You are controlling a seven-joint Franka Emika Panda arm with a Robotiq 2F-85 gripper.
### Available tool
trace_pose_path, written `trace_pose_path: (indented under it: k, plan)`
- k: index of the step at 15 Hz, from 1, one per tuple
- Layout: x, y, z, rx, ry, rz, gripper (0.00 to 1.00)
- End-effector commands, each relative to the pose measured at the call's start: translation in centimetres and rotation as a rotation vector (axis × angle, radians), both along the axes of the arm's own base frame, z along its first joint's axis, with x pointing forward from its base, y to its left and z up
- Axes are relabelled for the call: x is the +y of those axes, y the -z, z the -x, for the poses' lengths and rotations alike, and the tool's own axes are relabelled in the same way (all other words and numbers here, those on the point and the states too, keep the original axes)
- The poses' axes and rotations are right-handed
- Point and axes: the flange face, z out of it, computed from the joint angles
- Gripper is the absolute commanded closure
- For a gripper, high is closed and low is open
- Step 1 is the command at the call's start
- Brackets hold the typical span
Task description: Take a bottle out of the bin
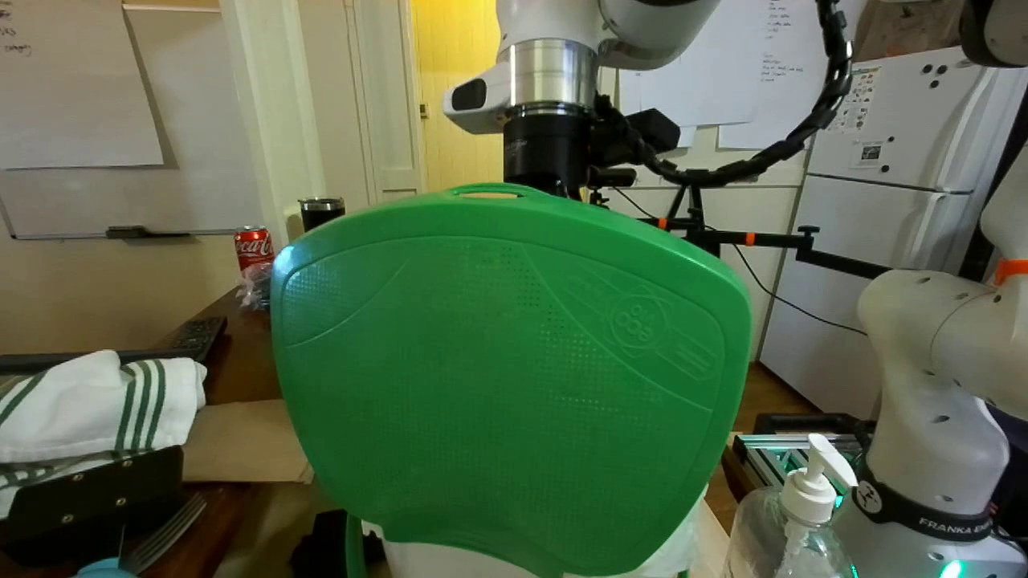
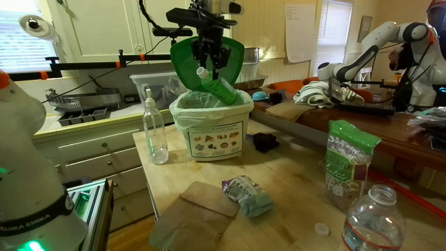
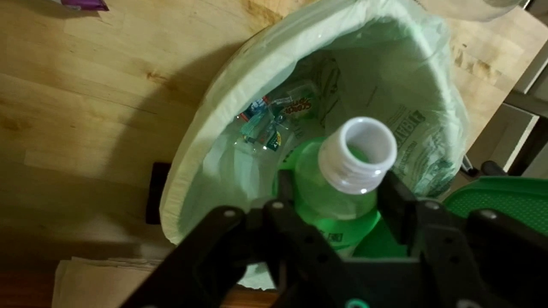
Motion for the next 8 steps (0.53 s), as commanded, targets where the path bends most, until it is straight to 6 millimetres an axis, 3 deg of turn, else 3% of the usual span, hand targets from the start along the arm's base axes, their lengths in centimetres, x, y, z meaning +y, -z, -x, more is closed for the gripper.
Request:
trace_pose_path:
  k: [1,8]
  plan:
    - [-0.4,-1.7,0.9,0.039,-0.131,0.023,0.73]
    - [-2.4,-5.5,2.3,0.079,-0.395,0.211,0.73]
